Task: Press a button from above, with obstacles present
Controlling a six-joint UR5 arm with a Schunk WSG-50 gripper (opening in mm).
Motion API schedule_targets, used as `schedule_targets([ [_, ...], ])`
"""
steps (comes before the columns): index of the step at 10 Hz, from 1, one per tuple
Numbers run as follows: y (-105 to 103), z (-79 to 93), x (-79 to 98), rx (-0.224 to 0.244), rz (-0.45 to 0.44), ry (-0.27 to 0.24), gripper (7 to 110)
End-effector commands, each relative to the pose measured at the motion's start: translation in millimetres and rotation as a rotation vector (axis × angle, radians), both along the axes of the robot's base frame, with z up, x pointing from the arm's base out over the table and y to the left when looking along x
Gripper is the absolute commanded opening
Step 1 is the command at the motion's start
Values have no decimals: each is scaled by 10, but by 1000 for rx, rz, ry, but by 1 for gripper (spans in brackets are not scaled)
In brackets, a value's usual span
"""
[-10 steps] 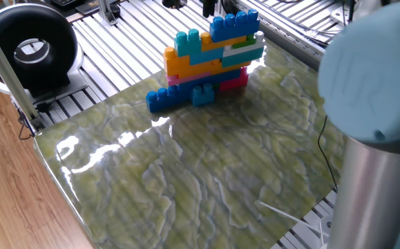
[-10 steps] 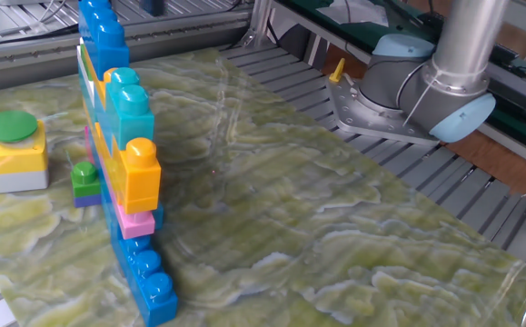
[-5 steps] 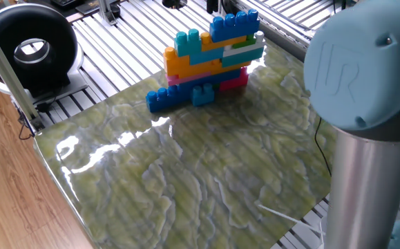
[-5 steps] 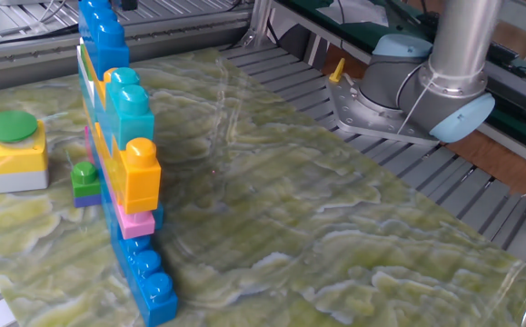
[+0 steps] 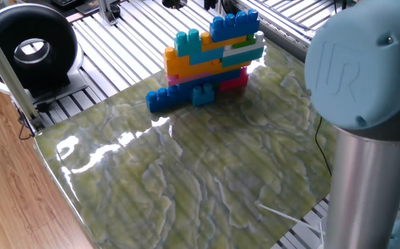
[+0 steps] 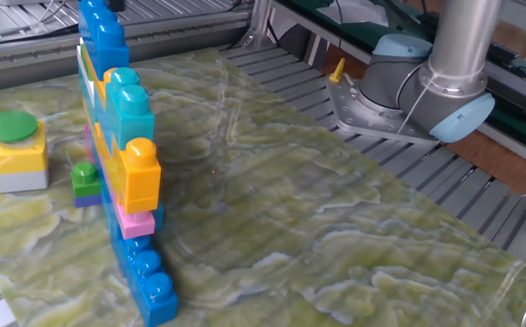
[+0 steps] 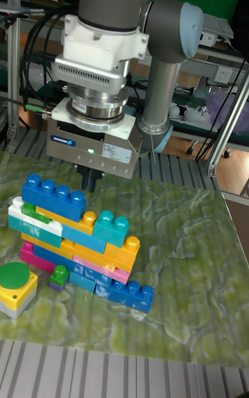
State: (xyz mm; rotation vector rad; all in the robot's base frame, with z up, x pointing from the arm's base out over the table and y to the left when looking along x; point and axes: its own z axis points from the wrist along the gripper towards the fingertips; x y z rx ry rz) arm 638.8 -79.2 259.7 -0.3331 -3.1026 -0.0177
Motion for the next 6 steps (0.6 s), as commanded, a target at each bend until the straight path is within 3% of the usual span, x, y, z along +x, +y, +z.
schedule_targets([
  [1,-154,51,314,26,1,-44,7],
  [3,-256,-109,507,19,10,-61,7],
  [4,-370,-206,580,-4,21,-64,7],
  [5,-605,-309,678,-64,51,-77,7],
  [6,-704,-413,736,-74,65,-79,7],
])
